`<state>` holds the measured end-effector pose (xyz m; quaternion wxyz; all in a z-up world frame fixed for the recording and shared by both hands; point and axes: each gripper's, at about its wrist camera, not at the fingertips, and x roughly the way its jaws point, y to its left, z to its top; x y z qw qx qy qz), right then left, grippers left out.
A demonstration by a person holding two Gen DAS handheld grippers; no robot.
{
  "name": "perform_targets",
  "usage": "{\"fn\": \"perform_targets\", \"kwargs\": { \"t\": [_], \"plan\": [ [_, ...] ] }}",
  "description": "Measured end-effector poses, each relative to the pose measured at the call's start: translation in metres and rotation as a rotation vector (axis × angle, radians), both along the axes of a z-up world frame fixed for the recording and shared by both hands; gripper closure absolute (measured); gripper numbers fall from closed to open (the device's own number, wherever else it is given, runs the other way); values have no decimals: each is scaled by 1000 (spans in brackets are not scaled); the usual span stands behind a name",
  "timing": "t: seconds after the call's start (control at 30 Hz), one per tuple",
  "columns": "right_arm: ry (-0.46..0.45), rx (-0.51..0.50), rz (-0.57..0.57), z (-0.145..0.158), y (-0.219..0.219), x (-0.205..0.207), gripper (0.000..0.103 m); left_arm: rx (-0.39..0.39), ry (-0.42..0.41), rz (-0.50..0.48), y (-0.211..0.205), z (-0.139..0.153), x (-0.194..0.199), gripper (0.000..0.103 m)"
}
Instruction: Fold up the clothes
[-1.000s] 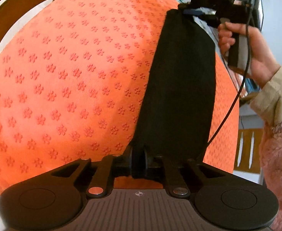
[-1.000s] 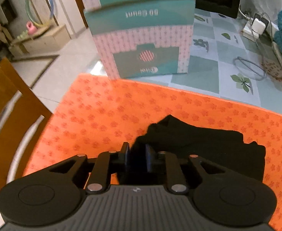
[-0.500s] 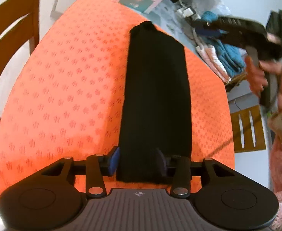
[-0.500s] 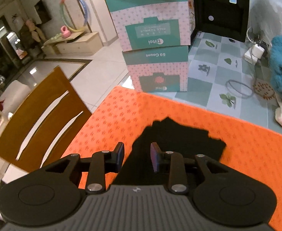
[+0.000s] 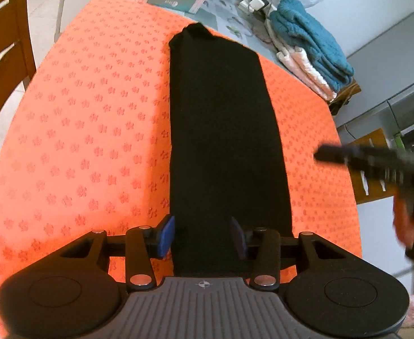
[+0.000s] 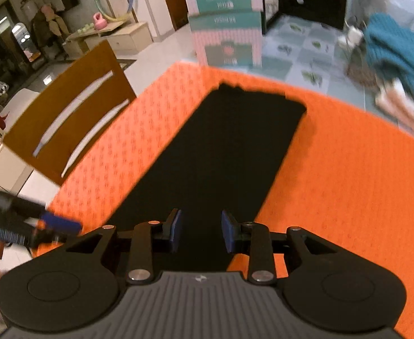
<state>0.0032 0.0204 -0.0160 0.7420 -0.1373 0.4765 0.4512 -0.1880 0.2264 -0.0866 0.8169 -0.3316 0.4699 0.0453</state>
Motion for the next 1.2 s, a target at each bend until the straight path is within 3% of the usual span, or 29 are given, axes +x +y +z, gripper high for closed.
{"fn": "perform_targets", "kwargs": {
  "t": [0.1, 0.47, 0.73, 0.87, 0.93, 1.03, 1.1, 1.2],
  "plan": [
    [44, -10, -37, -22, -15, -20, 63, 4, 25, -25, -2, -10, 3, 58],
    [59, -73, -123, -79, -36, -67, 52, 66, 108, -144, -17, -38, 11, 58],
    [168, -14, -218, -101, -49, -65, 52, 67, 115, -145, -19, -41, 10, 58],
    [215, 7, -215, -103, -51, -64, 52, 96, 111, -154, -22, -38, 11, 58],
    [234, 17, -203, -104, -50, -63, 65, 129, 102, -165, -26, -34, 11, 57],
    [258, 35, -202, -99, -51, -59, 82, 237, 61, -216, -37, -18, 10, 47],
    [304, 56, -226, -93, -54, -53, 84, 312, 20, -249, -46, -6, 8, 31],
    [381, 102, -269, -83, -61, -45, 85, 448, -48, -333, -67, 11, 4, 16]
  ]
}}
